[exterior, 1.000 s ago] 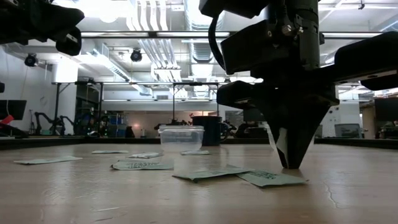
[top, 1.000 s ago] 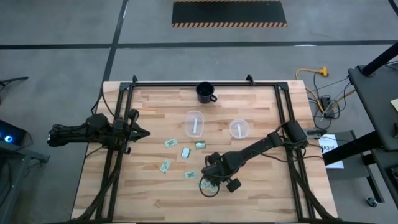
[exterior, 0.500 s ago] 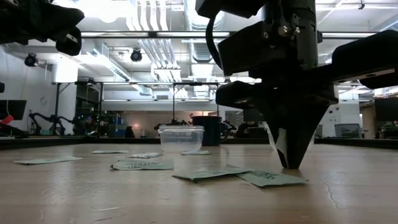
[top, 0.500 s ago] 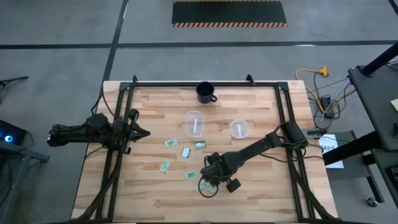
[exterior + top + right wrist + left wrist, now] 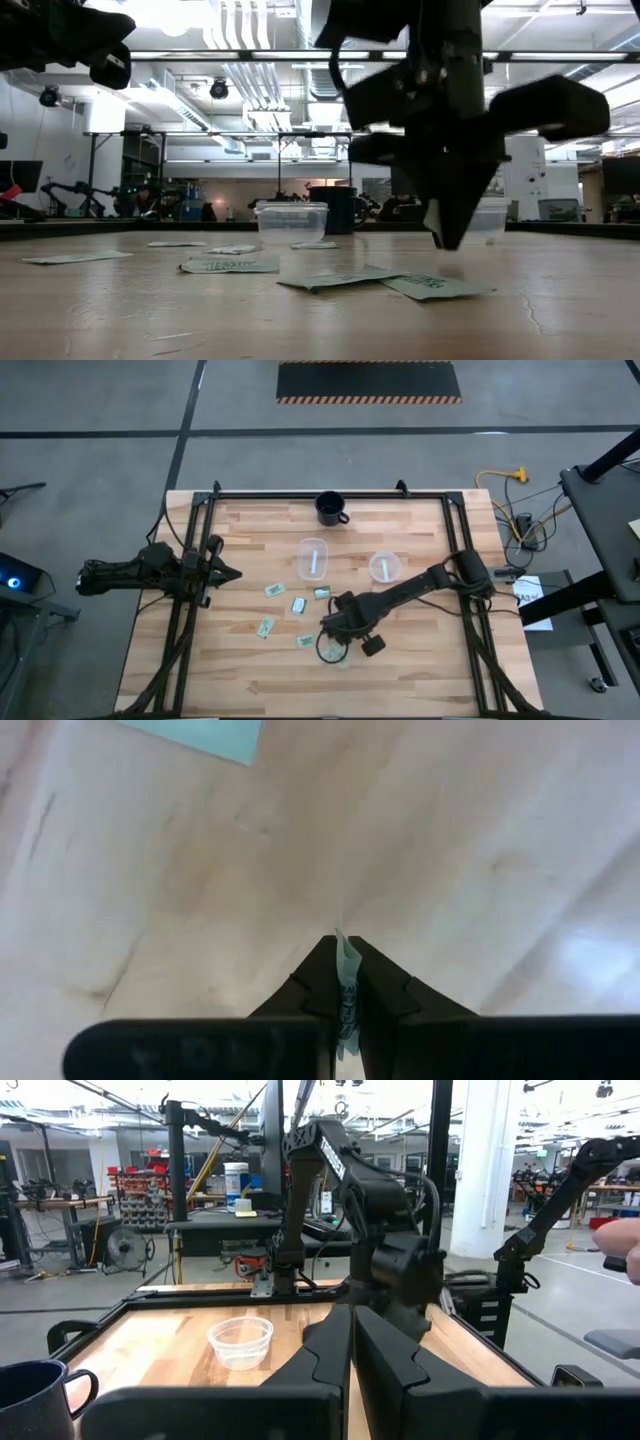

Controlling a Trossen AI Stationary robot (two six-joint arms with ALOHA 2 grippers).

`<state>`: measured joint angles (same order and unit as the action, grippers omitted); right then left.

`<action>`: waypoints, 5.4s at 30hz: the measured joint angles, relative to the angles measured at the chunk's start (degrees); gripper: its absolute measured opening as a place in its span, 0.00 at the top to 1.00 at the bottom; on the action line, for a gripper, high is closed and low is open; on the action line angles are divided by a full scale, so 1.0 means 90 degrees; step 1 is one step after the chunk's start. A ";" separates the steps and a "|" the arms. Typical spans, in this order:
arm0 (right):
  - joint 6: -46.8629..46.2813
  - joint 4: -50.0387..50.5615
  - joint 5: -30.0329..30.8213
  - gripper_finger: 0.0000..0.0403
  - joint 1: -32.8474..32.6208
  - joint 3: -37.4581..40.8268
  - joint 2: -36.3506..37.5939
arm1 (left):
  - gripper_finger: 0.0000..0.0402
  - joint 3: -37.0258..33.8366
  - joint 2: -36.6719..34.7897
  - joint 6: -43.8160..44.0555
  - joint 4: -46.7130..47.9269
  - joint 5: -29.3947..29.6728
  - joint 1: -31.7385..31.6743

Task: Pick and place items into bin
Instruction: Put the white stevia packet into the right transparent bin

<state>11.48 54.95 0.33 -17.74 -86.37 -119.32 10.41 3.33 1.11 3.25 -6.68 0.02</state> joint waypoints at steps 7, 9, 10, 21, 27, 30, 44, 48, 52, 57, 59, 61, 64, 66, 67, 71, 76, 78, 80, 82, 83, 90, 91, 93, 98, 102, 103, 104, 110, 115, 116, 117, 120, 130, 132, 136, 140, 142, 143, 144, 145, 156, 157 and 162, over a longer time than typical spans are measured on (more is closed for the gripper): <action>0.0043 0.0098 0.0024 0.98 0.0147 0.0000 0.0403 | 1.00 0.0000 -0.0005 0.0000 0.0001 0.0001 0.0002; 0.0030 0.0110 0.0057 0.98 0.0187 0.0000 0.0512 | 1.00 0.0000 -0.0002 0.0000 0.0003 0.0000 0.0000; 0.0031 0.0137 0.0057 0.98 0.0210 0.0000 0.0563 | 1.00 0.0000 -0.0002 0.0001 0.0007 0.0000 -0.0001; 0.0055 0.0411 0.0137 0.98 0.0601 0.0193 0.1228 | 1.00 0.0000 0.0000 0.0002 0.0002 0.0002 0.0001; 0.0069 0.0423 0.0154 0.98 0.0914 0.0452 0.1391 | 1.00 0.0000 -0.0002 0.0002 0.0004 0.0000 0.0002; 0.0143 0.0419 0.0152 0.98 0.1050 0.0595 0.1429 | 1.00 0.0000 0.0000 -0.0001 0.0002 0.0000 0.0001; 0.0294 0.0362 0.0151 0.98 0.1719 0.1342 0.1672 | 1.00 0.0000 0.0000 0.0002 0.0001 0.0000 -0.0001; 0.0256 0.0339 0.0158 0.98 0.1914 0.1514 0.1999 | 1.00 0.0000 0.0000 0.0002 0.0002 0.0002 0.0000; 0.0237 0.0294 0.0502 0.98 0.2081 0.1750 0.2463 | 1.00 0.0000 0.0000 0.0002 0.0002 0.0000 -0.0001; 0.0116 0.0222 0.0681 0.98 0.2338 0.2085 0.3064 | 1.00 0.0000 0.0000 -0.0001 0.0002 0.0000 0.0000; 0.0108 0.0099 0.0684 0.98 0.2415 0.2253 0.3294 | 1.00 0.0000 0.0000 0.0001 0.0004 0.0001 0.0000; 0.0112 0.0010 0.0681 0.98 0.2495 0.2407 0.3495 | 1.00 0.0000 -0.0001 0.0000 0.0002 0.0001 0.0002; 0.0105 -0.0117 0.0683 0.98 0.2622 0.2624 0.3740 | 1.00 0.0000 0.0000 0.0002 0.0004 0.0000 -0.0001; 0.0104 -0.0141 0.0694 0.98 0.2694 0.2769 0.3830 | 1.00 0.0000 0.0000 0.0001 0.0002 0.0001 0.0002; 0.0105 -0.0145 0.0700 0.98 0.2725 0.2826 0.3854 | 1.00 0.0000 0.0000 0.0001 0.0004 0.0000 0.0001; 0.0105 -0.0195 0.0700 0.98 0.2845 0.3033 0.3883 | 1.00 0.0000 0.0000 0.0002 0.0003 0.0000 -0.0001; 0.0115 -0.0310 0.0700 0.98 0.2966 0.3274 0.3880 | 1.00 0.0000 0.0000 0.0000 0.0004 0.0001 0.0000; 0.0129 -0.0309 0.0700 0.97 0.2990 0.3323 0.3878 | 1.00 0.0000 0.0000 0.0002 0.0004 0.0002 0.0000; 0.0129 -0.0320 0.0701 0.96 0.2997 0.3350 0.3878 | 1.00 0.0000 0.0000 0.0002 0.0002 0.0002 0.0002; 0.0130 -0.0323 0.0701 0.95 0.2997 0.3359 0.3875 | 1.00 0.0000 0.0000 -0.0001 0.0002 0.0000 -0.0001; 0.0131 -0.0325 0.0700 0.94 0.2995 0.3359 0.3873 | 1.00 0.0000 0.0000 0.0001 0.0002 0.0002 -0.0001; 0.0218 -0.0344 0.0698 0.89 0.2992 0.3288 0.3871 | 1.00 0.0000 0.0000 0.0002 0.0003 0.0001 0.0001; 0.0225 -0.0339 0.0693 0.88 0.2990 0.3288 0.3871 | 1.00 0.0000 0.0000 -0.0001 0.0002 0.0002 0.0001; 0.0231 -0.0341 0.0686 0.86 0.2990 0.3286 0.3871 | 1.00 0.0000 0.0000 0.0001 0.0003 0.0000 0.0000; 0.0244 -0.0339 0.0686 0.78 0.2990 0.3286 0.3871 | 1.00 0.0000 0.0000 -0.0001 0.0002 0.0000 0.0002; 0.0229 -0.0339 0.0686 0.72 0.2990 0.3286 0.3871 | 1.00 0.0000 0.0000 0.0000 0.0003 0.0000 0.0002; 0.0227 -0.0342 0.0686 0.70 0.2990 0.3286 0.3871 | 1.00 0.0000 0.0000 0.0000 0.0003 0.0000 0.0002; 0.0226 -0.0344 0.0686 0.69 0.2990 0.3286 0.3871 | 1.00 0.0000 0.0000 0.0000 0.0003 0.0001 0.0001; 0.0226 -0.0370 0.0686 0.63 0.2987 0.3286 0.3871 | 1.00 0.0000 0.0000 0.0001 0.0002 0.0000 0.0001; 0.0224 -0.0372 0.0581 0.61 0.2962 0.3286 0.3871 | 1.00 0.0000 0.0000 -0.0001 0.0004 0.0000 0.0001; 0.0224 -0.0372 0.0579 0.61 0.2940 0.3286 0.3871 | 1.00 0.0000 0.0000 -0.0001 0.0004 0.0000 0.0002; 0.0228 -0.0372 0.0579 0.61 0.2902 0.3286 0.3871 | 1.00 0.0000 0.0000 0.0000 0.0003 0.0001 0.0000; 0.0236 -0.0376 0.0572 0.61 0.2736 0.3286 0.3869 | 1.00 0.0000 0.0000 0.0002 0.0002 0.0001 0.0000; 0.0017 -0.0499 0.0560 0.62 0.1832 0.2921 0.3868 | 1.00 0.0000 0.0000 0.0002 0.0003 0.0000 0.0002; -0.0079 -0.0511 0.0562 0.62 0.1655 0.2818 0.3868 | 1.00 0.0000 0.0000 -0.0001 0.0004 0.0002 0.0000; -0.0291 -0.0533 0.0562 0.62 0.1345 0.2616 0.3868 | 1.00 0.0000 0.0000 0.0001 0.0002 0.0002 0.0000; -0.0601 -0.0532 0.0566 0.62 0.1066 0.2439 0.3868 | 1.00 0.0000 0.0000 0.0001 0.0002 0.0001 0.0000; -0.0773 -0.0531 0.0565 0.62 0.0922 0.2362 0.3851 | 1.00 0.0000 0.0000 -0.0001 0.0002 0.0002 0.0002; -0.0870 -0.0524 0.0565 0.61 0.0848 0.2308 0.3801 | 1.00 0.0000 0.0000 -0.0001 0.0002 0.0000 0.0002; -0.0974 -0.0524 0.0565 0.61 0.0777 0.2250 0.3765 | 1.00 0.0000 0.0000 0.0000 0.0002 0.0002 0.0000; -0.1070 -0.0517 0.0565 0.61 0.0695 0.2208 0.3716 | 1.00 0.0000 0.0000 0.0001 0.0004 0.0000 0.0001; -0.1091 -0.0448 0.0579 0.63 0.0080 0.1160 0.2279 | 1.00 0.0000 -0.0002 0.0001 0.0019 0.0000 0.0002; -0.1066 -0.0444 0.0571 0.64 0.0049 0.1045 0.2140 | 1.00 0.0000 0.0000 0.0001 0.0014 0.0002 0.0002; -0.0904 -0.0190 0.0433 0.66 -0.0069 0.0482 0.1584 | 1.00 0.0001 -0.0007 0.0000 0.0002 0.0001 0.0001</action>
<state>3.35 53.24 4.23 -18.36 -82.03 -105.06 10.42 3.27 1.11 3.27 -6.67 0.02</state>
